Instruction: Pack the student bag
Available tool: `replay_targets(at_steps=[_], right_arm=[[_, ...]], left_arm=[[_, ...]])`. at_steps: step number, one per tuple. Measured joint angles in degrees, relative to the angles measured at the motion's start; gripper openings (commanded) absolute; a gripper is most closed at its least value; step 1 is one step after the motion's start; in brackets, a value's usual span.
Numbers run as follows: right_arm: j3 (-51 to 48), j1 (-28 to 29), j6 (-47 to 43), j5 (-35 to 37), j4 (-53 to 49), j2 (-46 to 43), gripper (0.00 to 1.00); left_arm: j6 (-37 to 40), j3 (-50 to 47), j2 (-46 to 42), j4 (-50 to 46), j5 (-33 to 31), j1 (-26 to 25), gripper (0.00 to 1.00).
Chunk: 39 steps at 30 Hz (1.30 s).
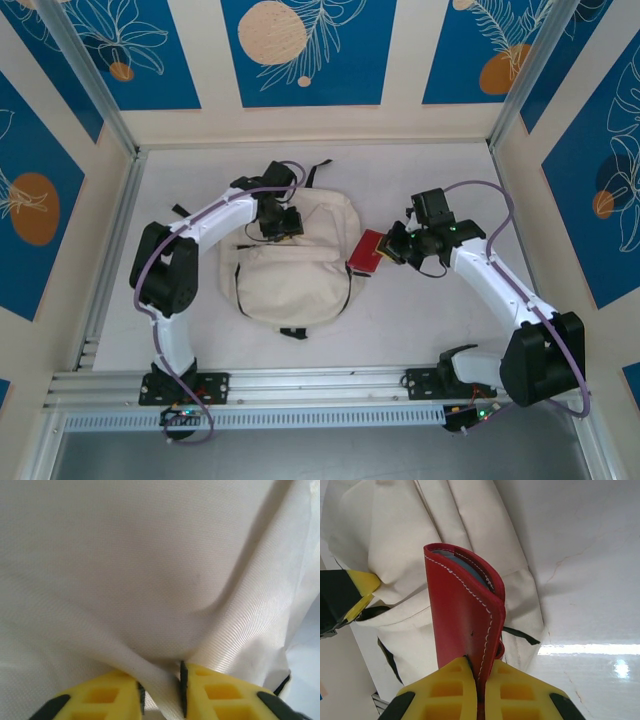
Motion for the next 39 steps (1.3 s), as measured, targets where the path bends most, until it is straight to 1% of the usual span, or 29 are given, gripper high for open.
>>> replay_targets(at_steps=[3, 4, 8, 13, 18, 22, 26, 34, 39], right_arm=[[0.00, 0.81, 0.00, -0.09, 0.20, -0.02, 0.08], [0.00, 1.25, 0.00, -0.26, 0.31, -0.02, 0.08], [0.00, 3.80, -0.02, -1.38, 0.83, 0.07, 0.08], [0.04, 9.79, -0.15, -3.61, 3.63, 1.81, 0.08], [1.62, 16.74, 0.35, -5.79, 7.56, 7.63, 0.07], [3.98, 20.22, 1.38, -6.47, 10.73, 12.87, 0.07], [5.18, 21.31, 2.64, -6.84, 14.38, 16.24, 0.07], [5.84, 20.02, 6.60, -6.80, 20.22, 19.43, 0.07], [5.99, 19.74, 10.78, -4.00, 24.72, 22.62, 0.07]], left_arm=[[-0.15, 0.00, -0.31, -0.02, -0.74, 0.00, 0.01], [-0.13, 0.00, -0.61, -0.04, -0.96, -0.02, 0.00], [0.26, 0.00, -3.69, -0.07, -2.27, -0.22, 0.00], [0.28, 0.11, -7.96, -0.09, -3.04, -0.26, 0.00], [0.33, 0.33, -8.39, -0.15, -2.97, -0.26, 0.00], [0.76, 1.44, -8.39, -0.87, -2.71, -0.28, 0.00], [1.55, 2.14, -8.39, -1.75, -2.54, -0.28, 0.00], [1.81, 2.56, -8.39, -2.08, -1.99, -0.28, 0.00], [1.81, 2.58, -8.39, -2.10, -1.75, -0.26, 0.00]])
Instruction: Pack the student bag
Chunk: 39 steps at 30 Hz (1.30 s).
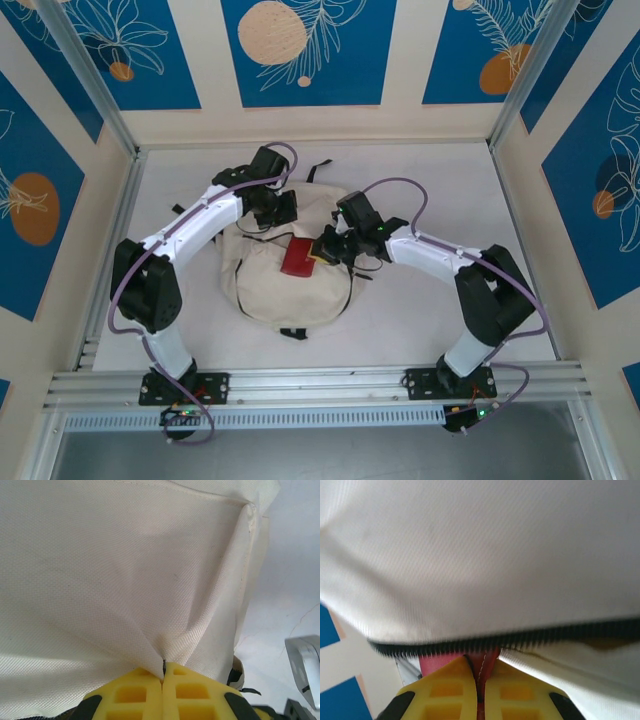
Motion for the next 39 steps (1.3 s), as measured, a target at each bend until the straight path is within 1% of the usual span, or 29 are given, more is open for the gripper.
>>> replay_targets(at_steps=[9, 11, 12, 13, 16, 18, 20, 21, 23, 25, 28, 30, 32, 35, 37, 39], right_arm=[[0.07, 1.20, 8.46, 8.31, 5.75, 2.08, 0.07], [0.04, 1.73, 10.47, 10.43, 6.71, 2.10, 0.08], [0.02, 1.97, 11.72, 11.65, 7.17, 2.10, 0.08], [-0.02, 2.14, 12.81, 12.55, 7.67, 2.10, 0.08], [-0.04, 2.40, 16.55, 15.43, 9.64, 2.21, 0.09], [-0.02, 2.38, 18.88, 17.42, 11.26, 2.78, 0.09], [0.28, 2.38, 20.72, 18.80, 12.46, 3.87, 0.10], [0.70, 2.43, 21.57, 19.61, 12.81, 4.61, 0.11], [1.90, 2.49, 23.06, 20.72, 13.18, 5.92, 0.11], [3.41, 2.60, 24.46, 21.62, 13.53, 7.26, 0.15], [5.18, 2.69, 26.18, 21.88, 14.73, 9.29, 0.25], [6.32, 2.69, 26.95, 21.20, 15.61, 10.62, 0.35], [6.86, 2.71, 27.34, 20.11, 16.11, 11.32, 0.42], [6.73, 2.84, 27.47, 18.45, 16.09, 11.17, 0.43], [5.49, 2.99, 27.19, 17.35, 16.28, 10.23, 0.39], [3.80, 3.32, 26.29, 16.46, 15.69, 8.57, 0.30]], left_arm=[[0.00, 0.00, 0.00, -0.04, -0.02, 0.00, 0.01], [0.00, 0.00, 0.00, -0.07, -0.02, 0.00, 0.02], [0.00, 0.00, 0.02, -0.07, -0.02, 0.02, 0.05], [-0.02, 0.00, 0.02, -0.07, -0.02, 0.02, 0.09], [-0.20, 0.00, 0.02, -0.22, 0.22, 0.04, 0.27], [-0.44, -0.02, -0.15, -0.15, 0.59, 0.07, 0.43], [-0.42, -0.31, -0.83, -0.13, 1.07, 0.31, 0.55], [-0.52, -0.76, -1.60, -0.11, 1.31, 0.61, 0.60], [-0.59, -2.32, -3.89, -0.09, 1.60, 1.09, 0.65], [-0.72, -4.42, -6.88, -0.13, 1.95, 1.99, 0.67], [-1.27, -8.02, -11.63, -0.04, 1.95, 4.17, 0.70], [-1.53, -10.93, -14.45, 0.07, 1.92, 5.84, 0.71], [-1.57, -13.55, -16.41, 0.00, 1.92, 7.28, 0.72], [-1.57, -17.62, -18.58, -0.13, 1.92, 9.57, 0.73], [-1.55, -19.47, -19.56, -0.15, 1.92, 10.75, 0.73], [-1.53, -21.05, -20.50, -0.15, 1.92, 11.87, 0.72]])
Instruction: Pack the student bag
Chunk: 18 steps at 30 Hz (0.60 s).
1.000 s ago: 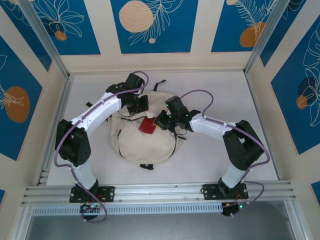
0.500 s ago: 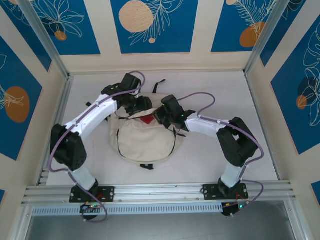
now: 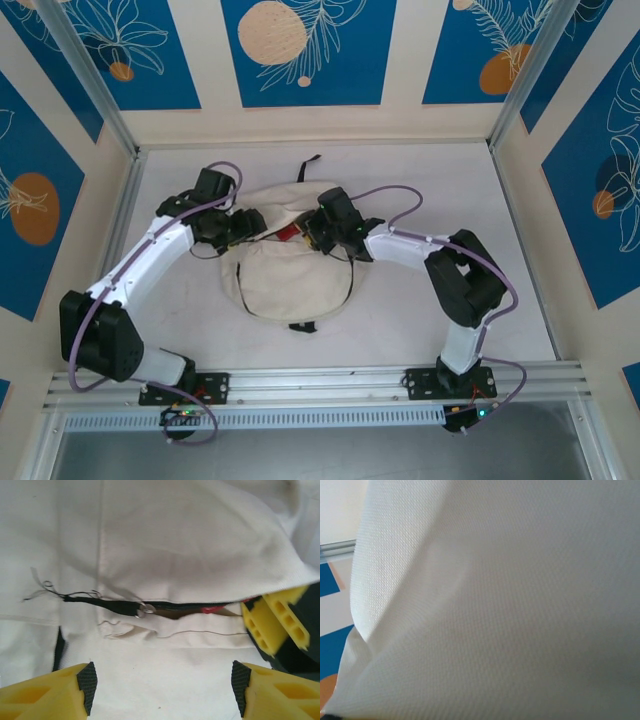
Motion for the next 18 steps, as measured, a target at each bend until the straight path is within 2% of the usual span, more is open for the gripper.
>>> replay_targets(at_steps=[5, 10, 18], right_arm=[[-1.99, 1.51, -2.16, -0.83, -2.84, -3.80, 0.21], [-1.70, 2.56, -3.89, -0.74, -4.02, -3.65, 0.13], [5.35, 2.69, -7.32, 1.36, -6.93, 3.10, 0.09]], left_arm=[[0.02, -1.97, -1.75, 0.17, 0.00, 1.90, 0.72], [0.02, -3.02, -2.32, 0.44, 0.02, 3.10, 0.72], [0.48, -3.98, -3.04, 0.46, 0.02, 3.98, 0.72]])
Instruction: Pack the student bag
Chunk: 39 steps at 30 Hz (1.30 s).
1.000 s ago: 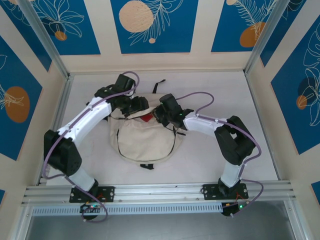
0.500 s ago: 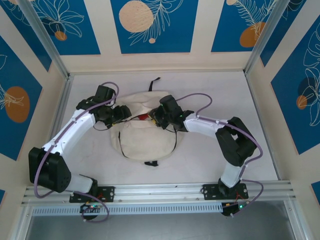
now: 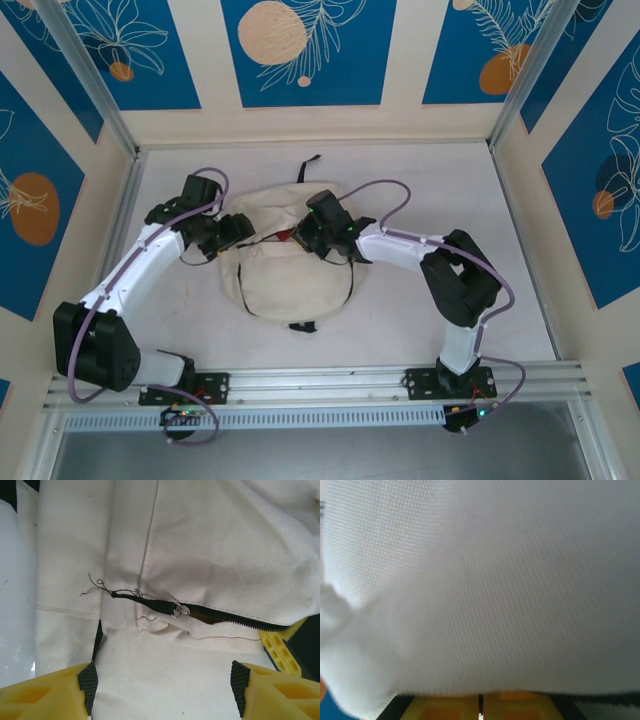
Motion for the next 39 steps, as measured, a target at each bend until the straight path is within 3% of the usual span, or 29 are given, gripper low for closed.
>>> replay_targets(at_steps=[8, 16, 21, 25, 31, 39], right_arm=[[5.81, 0.92, -5.53, 1.53, -4.22, 3.89, 0.10], [9.18, 7.82, -19.76, 9.40, -20.52, -1.81, 0.36], [24.26, 12.96, -30.88, 16.90, -35.65, -0.31, 0.54], [36.44, 14.84, -41.77, 21.33, -41.75, 4.94, 0.67], [49.40, 15.43, -57.64, 25.90, -45.62, 17.70, 0.68], [60.63, 15.26, -74.01, 21.59, -46.53, 28.85, 0.66]], left_arm=[[1.84, -1.29, -1.33, -0.31, -0.04, 1.84, 0.74], [7.21, -1.29, -2.03, -2.69, -1.42, 7.48, 0.82], [13.18, 0.94, -2.62, -7.28, -5.49, 11.72, 0.93], [17.09, 2.29, -3.67, -8.66, -8.55, 14.16, 1.00], [19.34, 1.86, -6.51, -8.85, -14.67, 16.31, 1.00], [19.08, -0.90, -7.17, -8.61, -18.88, 19.74, 1.00]])
